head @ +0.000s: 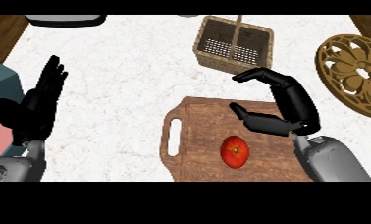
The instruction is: Pick the tomato from the cutting board and place it in the basket
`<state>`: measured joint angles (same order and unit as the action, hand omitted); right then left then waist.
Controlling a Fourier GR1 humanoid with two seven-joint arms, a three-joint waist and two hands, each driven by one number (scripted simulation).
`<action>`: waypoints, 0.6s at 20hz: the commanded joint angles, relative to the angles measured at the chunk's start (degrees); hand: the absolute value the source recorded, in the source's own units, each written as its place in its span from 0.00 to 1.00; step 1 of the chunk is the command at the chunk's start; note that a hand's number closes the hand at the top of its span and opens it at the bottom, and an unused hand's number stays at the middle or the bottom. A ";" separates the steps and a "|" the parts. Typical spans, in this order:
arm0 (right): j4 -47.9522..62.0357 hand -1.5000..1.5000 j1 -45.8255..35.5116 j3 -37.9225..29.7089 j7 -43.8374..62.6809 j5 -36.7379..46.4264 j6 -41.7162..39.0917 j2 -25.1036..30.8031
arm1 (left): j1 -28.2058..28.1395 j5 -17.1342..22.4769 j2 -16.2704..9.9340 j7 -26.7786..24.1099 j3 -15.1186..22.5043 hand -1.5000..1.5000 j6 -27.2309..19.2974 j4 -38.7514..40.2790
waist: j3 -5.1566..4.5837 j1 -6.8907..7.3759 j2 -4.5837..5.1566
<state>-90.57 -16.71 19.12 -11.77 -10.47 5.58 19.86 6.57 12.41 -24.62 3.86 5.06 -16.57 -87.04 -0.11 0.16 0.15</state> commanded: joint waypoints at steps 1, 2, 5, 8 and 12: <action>-1.89 0.00 2.03 6.47 3.11 14.42 13.81 -4.29 | 2.07 0.14 0.47 2.26 0.12 0.50 0.37 1.98 | -0.01 -1.01 -0.37; -0.66 0.00 0.31 4.17 5.80 16.12 15.66 -2.54 | 1.21 -0.55 1.04 1.36 0.94 0.50 0.38 2.40 | -0.03 -0.92 -0.34; -1.82 0.00 -3.89 3.00 17.51 22.98 19.24 0.95 | 1.96 0.12 0.08 1.69 0.21 0.50 2.00 3.39 | -0.12 -1.02 -0.45; -10.11 0.00 -4.63 1.36 30.64 23.89 12.84 8.83 | 0.88 0.34 -0.25 2.59 -0.87 0.50 1.41 1.61 | -0.07 -1.07 -0.74; -11.93 0.00 -5.94 6.69 38.29 22.43 -4.38 19.54 | 1.75 0.21 1.22 1.25 -0.21 0.50 1.56 4.05 | -0.34 -1.68 -0.78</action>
<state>-99.76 -20.99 23.19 18.06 11.22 11.35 31.43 8.46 12.23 -23.61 5.78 4.99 -15.91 -84.07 -0.29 -1.34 -0.55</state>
